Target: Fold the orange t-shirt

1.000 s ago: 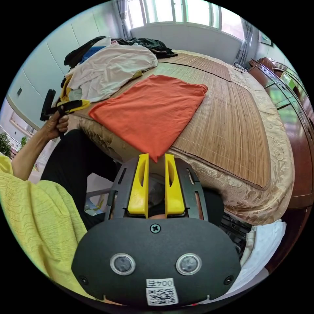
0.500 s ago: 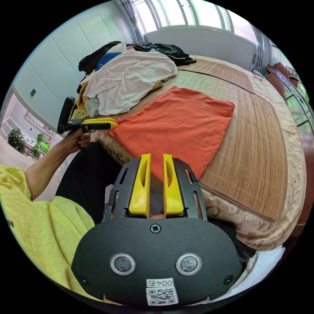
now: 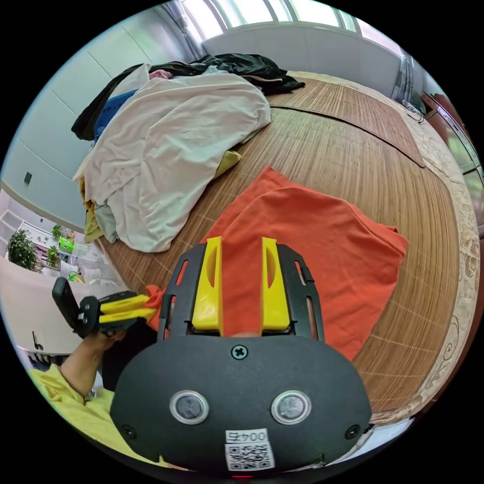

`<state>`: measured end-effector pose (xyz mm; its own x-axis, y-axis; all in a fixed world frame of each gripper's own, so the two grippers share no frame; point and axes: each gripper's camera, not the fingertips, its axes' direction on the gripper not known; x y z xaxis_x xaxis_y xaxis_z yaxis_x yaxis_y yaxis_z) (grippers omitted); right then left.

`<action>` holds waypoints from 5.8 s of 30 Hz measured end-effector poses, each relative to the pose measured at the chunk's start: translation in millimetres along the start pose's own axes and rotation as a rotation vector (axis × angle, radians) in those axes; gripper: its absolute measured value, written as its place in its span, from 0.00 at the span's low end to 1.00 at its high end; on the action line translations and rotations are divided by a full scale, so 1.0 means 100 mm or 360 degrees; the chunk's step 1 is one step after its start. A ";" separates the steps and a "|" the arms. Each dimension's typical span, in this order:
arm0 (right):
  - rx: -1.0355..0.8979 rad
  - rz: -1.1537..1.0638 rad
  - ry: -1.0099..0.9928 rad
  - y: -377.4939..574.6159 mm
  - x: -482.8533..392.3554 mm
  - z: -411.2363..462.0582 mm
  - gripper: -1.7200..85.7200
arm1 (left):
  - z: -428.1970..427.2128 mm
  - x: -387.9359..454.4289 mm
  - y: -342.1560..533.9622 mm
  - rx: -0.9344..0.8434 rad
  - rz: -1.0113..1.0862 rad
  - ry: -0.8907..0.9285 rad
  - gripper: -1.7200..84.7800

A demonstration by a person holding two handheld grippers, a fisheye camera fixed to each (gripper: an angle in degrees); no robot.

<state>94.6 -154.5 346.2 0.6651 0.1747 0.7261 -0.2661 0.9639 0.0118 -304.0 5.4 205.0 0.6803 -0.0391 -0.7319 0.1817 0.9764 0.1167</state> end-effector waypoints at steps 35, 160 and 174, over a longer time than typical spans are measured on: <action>0.0392 0.0539 -0.0292 0.92 2.90 -1.71 0.14 | 0.61 -0.59 -2.23 0.0154 -0.0267 0.0458 0.04; 0.0671 0.0466 -0.0067 3.86 0.30 -1.92 0.07 | 2.08 0.54 -2.73 -0.0067 -0.0183 0.0046 0.04; 0.0743 0.0633 -0.0301 3.89 0.96 -2.42 0.11 | 1.22 -0.24 -2.04 0.0078 -0.0482 0.0468 0.03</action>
<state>223.7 286.2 253.6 0.3295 0.4213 0.8450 -0.7714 0.6362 -0.0164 -270.4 -219.0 280.9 0.3608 -0.2532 -0.8976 0.3805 0.9187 -0.1062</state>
